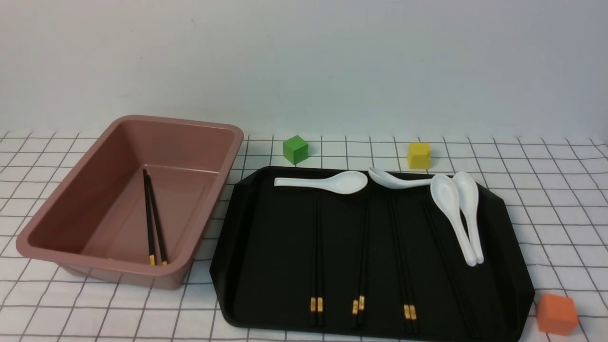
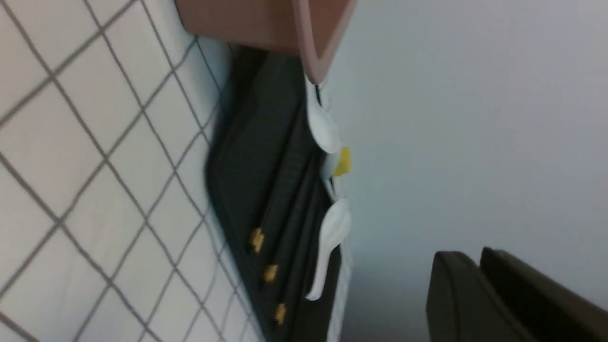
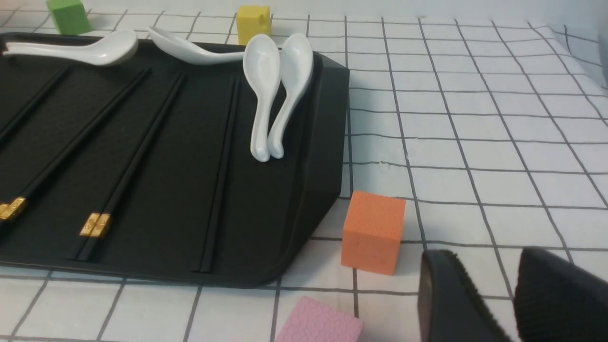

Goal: On white black tablecloth take chopsticks from black tray and put them in box.
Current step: 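Reach over to the black tray and grasp a pair of chopsticks with the left gripper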

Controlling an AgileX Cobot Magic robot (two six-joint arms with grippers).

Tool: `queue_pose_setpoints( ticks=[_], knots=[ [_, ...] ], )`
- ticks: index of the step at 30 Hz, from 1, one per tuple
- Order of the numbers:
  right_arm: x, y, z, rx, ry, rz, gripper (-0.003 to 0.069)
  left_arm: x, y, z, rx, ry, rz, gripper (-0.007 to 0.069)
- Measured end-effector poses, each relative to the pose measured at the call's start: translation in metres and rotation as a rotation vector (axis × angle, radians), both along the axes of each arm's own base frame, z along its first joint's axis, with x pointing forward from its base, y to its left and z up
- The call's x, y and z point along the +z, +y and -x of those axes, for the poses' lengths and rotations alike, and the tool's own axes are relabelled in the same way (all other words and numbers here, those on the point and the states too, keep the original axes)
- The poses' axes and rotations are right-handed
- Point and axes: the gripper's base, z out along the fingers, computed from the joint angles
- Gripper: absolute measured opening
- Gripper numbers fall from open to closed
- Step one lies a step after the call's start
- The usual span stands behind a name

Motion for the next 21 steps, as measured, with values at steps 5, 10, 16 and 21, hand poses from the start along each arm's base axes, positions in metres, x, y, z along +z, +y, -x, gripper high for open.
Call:
queue_pose_setpoints(
  ticks=[5, 10, 16, 21],
  knots=[
    [0.000, 0.000, 0.000, 0.000, 0.000, 0.000, 0.0239, 0.013, 0.002, 0.000, 0.031, -0.054, 0.075, 0.0073],
    [0.000, 0.000, 0.000, 0.000, 0.000, 0.000, 0.0239, 0.082, -0.005, 0.009, -0.083, -0.193, -0.150, -0.0013],
    [0.000, 0.000, 0.000, 0.000, 0.000, 0.000, 0.0239, 0.103, -0.014, -0.029, -0.413, 0.293, -0.565, -0.0013],
    [0.000, 0.000, 0.000, 0.000, 0.000, 0.000, 0.0239, 0.093, -0.014, -0.078, -0.635, 0.703, -0.668, -0.0013]
  ],
)
